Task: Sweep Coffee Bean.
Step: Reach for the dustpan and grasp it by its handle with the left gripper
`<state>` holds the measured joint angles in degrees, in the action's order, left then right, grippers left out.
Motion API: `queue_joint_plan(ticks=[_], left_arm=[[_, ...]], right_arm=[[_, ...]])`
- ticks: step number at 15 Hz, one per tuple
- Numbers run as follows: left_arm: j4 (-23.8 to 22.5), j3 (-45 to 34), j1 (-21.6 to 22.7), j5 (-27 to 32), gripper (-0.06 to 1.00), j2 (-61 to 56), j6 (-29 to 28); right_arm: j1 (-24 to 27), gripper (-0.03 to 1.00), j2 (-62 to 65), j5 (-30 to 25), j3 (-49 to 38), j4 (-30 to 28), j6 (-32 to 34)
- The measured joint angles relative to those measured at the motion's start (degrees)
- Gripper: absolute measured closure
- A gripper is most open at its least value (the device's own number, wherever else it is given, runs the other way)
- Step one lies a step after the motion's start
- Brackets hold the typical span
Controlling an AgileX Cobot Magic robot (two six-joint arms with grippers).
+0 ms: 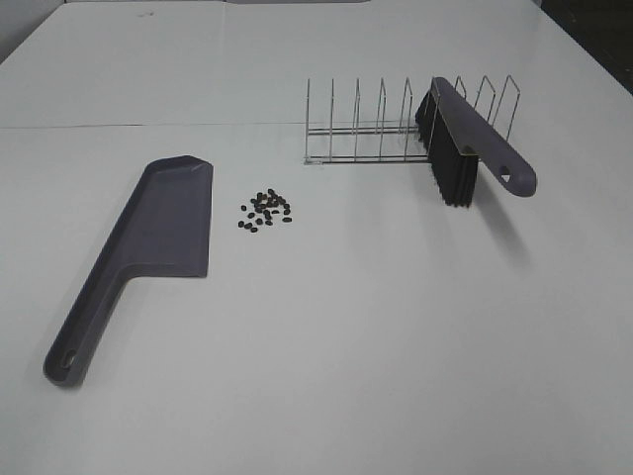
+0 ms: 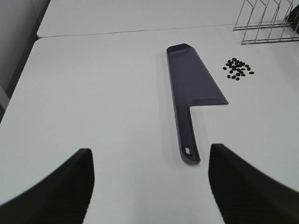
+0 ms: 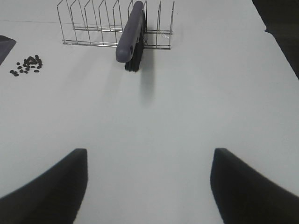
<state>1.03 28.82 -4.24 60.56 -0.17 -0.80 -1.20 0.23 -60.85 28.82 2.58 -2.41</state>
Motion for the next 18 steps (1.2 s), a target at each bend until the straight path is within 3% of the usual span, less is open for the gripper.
queue_joint_plan(ticks=[18], left_arm=[[0.0, 0.0, 0.0, 0.0, 0.29, 0.0, 0.0]], right_arm=[[0.0, 0.32, 0.0, 0.0, 0.0, 0.0, 0.0]])
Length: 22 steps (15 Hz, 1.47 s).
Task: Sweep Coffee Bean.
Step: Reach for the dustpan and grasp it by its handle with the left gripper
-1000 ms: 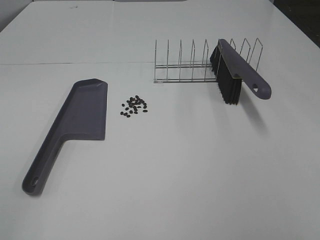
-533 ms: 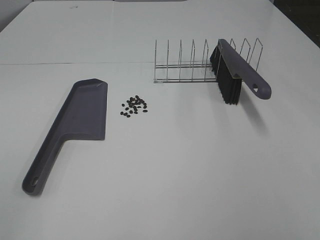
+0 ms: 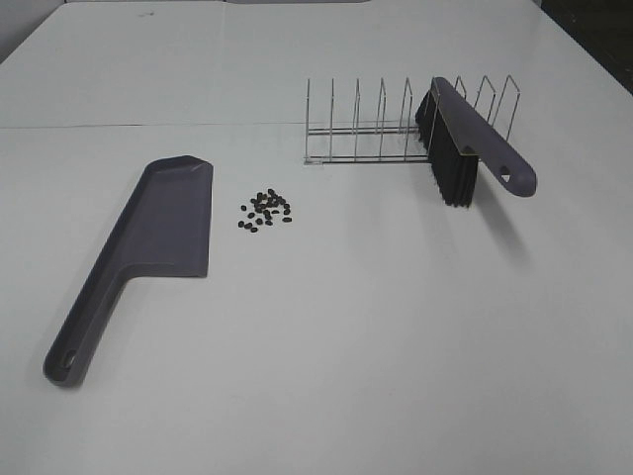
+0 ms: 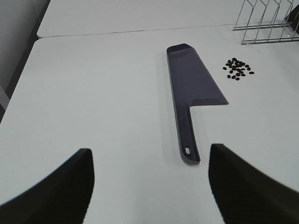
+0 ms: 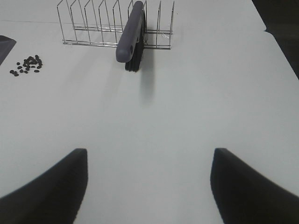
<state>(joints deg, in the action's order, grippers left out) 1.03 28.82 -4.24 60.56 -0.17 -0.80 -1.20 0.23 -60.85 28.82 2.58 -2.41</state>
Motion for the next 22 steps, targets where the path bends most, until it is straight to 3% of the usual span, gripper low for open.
queue_joint_plan(ticks=[22], left_arm=[[-0.1, 0.0, 0.0, 0.0, 0.29, 0.0, 0.0]], right_arm=[[0.0, 0.32, 0.0, 0.0, 0.0, 0.0, 0.0]])
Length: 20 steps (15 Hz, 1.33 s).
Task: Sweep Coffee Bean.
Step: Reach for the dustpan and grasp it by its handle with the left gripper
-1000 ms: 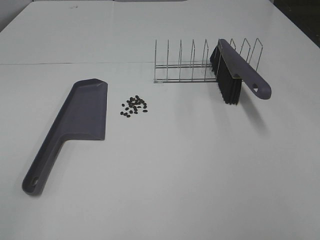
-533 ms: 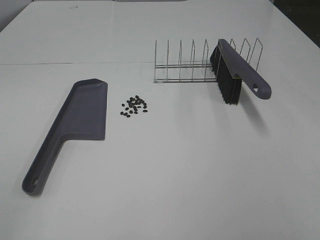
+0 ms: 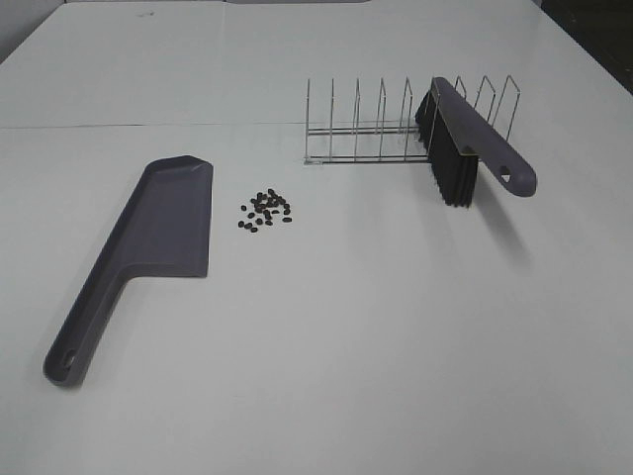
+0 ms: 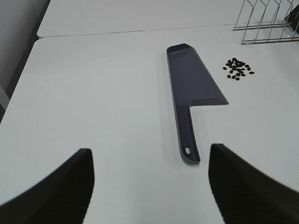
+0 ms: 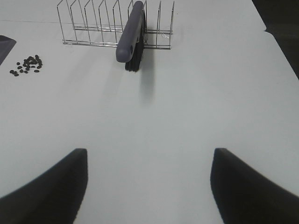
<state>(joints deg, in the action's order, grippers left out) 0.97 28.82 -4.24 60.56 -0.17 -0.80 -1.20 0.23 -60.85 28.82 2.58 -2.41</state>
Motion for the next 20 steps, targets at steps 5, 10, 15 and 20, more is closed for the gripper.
queue_joint_plan(ticks=[5, 10, 15, 20], left_arm=[[0.0, 0.0, 0.0, 0.0, 0.29, 0.0, 0.0], [0.0, 0.0, 0.0, 0.0, 0.29, 0.0, 0.0], [0.2, 0.3, 0.0, -1.3, 0.29, 0.1, 0.0], [1.0, 3.2, 0.0, -13.8, 0.29, 23.0, 0.0]], right_arm=[[0.0, 0.32, 0.0, 0.0, 0.0, 0.0, 0.0], [0.0, 0.32, 0.0, 0.0, 0.0, 0.0, 0.0], [0.0, 0.32, 0.0, 0.0, 0.0, 0.0, 0.0], [0.0, 0.32, 0.0, 0.0, 0.0, 1.7, 0.0]])
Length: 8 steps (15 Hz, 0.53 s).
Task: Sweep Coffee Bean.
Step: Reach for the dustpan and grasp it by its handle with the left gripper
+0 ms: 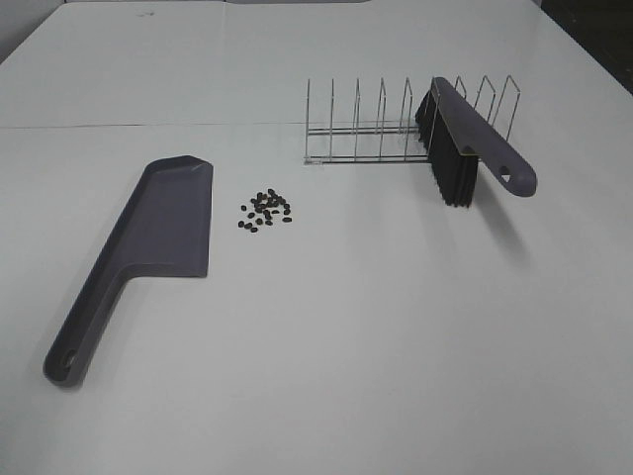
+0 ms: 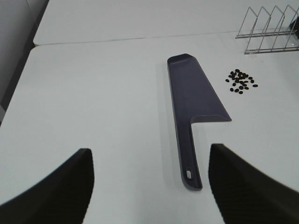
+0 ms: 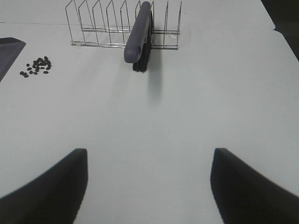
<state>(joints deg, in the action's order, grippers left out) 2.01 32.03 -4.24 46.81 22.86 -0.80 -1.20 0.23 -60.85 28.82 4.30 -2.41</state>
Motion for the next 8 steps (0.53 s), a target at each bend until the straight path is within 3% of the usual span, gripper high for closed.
queue_joint_plan(ticks=[4, 8], left_arm=[[3.2, 5.6, 0.0, -5.4, 0.29, 20.9, 0.2], [7.3, 16.5, -0.1, -6.3, 0.29, 43.8, 0.8]], right_arm=[[0.0, 0.32, 0.0, 0.0, 0.0, 0.1, 0.0], [0.0, 0.32, 0.0, 0.0, 0.0, 0.3, 0.0]])
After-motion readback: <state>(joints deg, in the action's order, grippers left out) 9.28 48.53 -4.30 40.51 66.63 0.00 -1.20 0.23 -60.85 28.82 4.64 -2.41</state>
